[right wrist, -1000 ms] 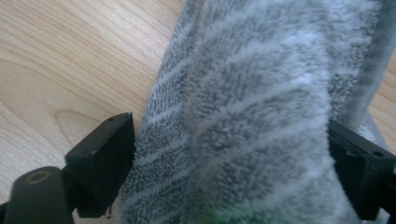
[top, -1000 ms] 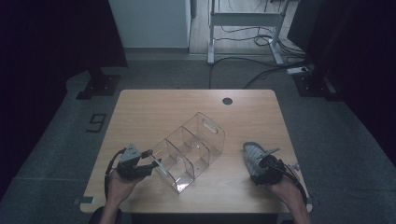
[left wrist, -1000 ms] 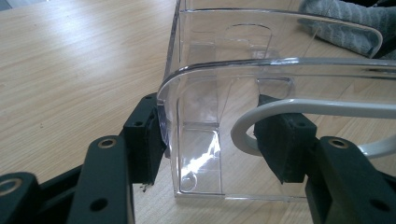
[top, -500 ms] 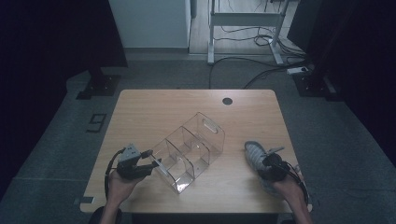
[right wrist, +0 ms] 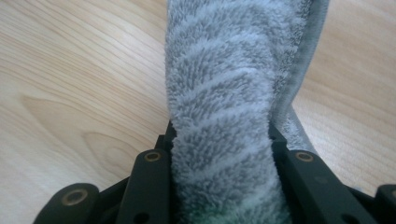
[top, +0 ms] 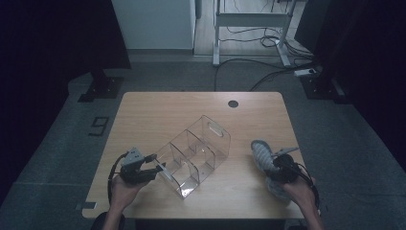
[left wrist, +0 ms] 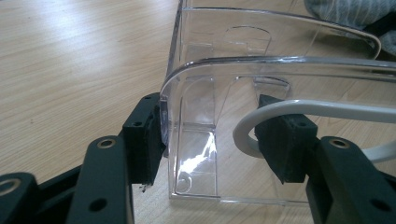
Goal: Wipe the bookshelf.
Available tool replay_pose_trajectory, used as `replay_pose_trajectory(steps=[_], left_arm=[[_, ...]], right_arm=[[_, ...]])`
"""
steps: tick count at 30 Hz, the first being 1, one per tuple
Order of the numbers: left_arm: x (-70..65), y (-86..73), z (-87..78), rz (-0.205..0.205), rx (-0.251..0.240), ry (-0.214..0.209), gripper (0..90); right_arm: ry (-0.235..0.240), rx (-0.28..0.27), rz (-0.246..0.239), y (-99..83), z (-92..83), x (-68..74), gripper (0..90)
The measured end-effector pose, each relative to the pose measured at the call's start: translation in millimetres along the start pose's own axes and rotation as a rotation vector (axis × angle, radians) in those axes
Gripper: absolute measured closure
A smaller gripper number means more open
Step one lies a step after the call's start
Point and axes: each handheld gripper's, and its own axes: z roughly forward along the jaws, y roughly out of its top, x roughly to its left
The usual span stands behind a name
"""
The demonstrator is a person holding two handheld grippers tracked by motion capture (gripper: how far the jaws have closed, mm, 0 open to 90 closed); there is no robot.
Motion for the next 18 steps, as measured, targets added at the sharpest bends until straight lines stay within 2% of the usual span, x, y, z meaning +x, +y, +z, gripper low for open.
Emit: replay_pose_trajectory(steps=[6, 18], left_arm=[[0.0, -0.1, 0.3, -0.002, -0.001, 0.000, 43.7], [-0.2, 0.0, 0.5, -0.004, 0.000, 0.002, 43.8]], right_arm=[[0.024, -0.027, -0.009, 8.3, -11.4, 3.9, 64.9], [0.077, -0.091, -0.030, 40.9, -43.1, 10.4, 64.7]])
